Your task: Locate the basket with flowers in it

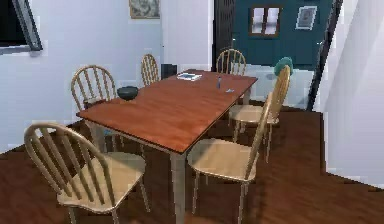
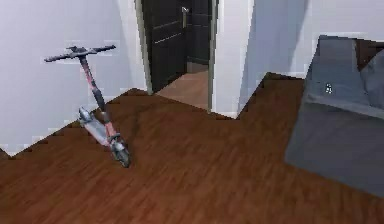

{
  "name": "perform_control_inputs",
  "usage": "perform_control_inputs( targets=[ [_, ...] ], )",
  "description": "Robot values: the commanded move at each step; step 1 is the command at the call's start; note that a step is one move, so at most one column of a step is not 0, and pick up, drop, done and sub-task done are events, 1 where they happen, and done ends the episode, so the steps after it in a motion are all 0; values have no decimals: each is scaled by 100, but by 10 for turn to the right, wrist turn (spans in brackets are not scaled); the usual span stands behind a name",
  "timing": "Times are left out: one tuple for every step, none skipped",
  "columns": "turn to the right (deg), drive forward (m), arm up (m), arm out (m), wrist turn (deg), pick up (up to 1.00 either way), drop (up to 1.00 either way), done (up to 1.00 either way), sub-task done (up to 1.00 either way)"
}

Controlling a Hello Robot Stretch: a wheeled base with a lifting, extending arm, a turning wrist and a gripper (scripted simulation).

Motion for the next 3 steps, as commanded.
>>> perform_control_inputs(
  targets=[
    [-450, 0, 0, 0, 0, 0, 0, 0, 0],
    [-330, 0, 0, 0, 0, 0, 0, 0, 0],
    [0, 45, 0, 0, 0, 0, 0, 0, 0]
  ],
)
